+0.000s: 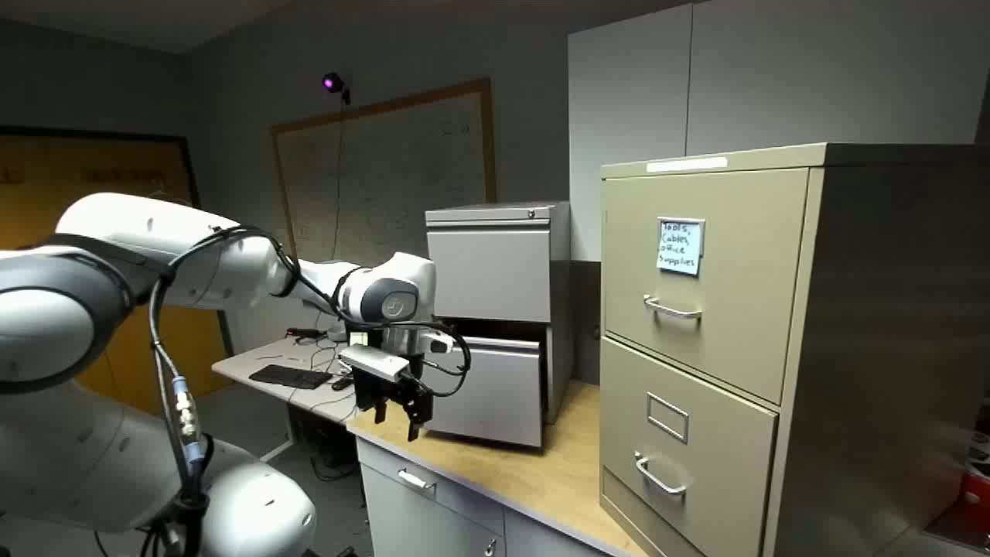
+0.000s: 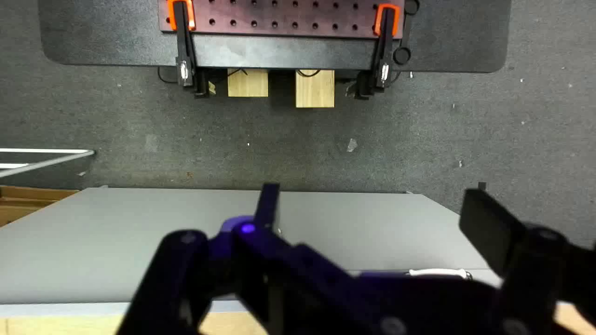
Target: Close the bottom drawer of the left file cabinet
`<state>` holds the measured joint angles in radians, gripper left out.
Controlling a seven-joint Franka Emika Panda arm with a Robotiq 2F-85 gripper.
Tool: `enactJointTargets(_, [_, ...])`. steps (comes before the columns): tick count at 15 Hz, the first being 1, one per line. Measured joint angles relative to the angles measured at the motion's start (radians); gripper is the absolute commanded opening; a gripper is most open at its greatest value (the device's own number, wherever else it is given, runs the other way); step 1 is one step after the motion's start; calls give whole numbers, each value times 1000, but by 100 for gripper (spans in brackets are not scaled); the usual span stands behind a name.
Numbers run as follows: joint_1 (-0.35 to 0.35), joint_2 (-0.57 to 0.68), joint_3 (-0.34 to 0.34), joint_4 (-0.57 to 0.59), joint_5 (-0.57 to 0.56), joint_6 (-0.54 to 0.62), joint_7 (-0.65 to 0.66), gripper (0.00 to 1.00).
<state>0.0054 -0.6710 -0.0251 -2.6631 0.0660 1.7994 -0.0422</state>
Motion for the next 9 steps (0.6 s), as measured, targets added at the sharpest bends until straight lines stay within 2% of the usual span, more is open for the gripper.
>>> enactJointTargets(9, [-5, 3, 0, 0, 0, 9, 0, 100])
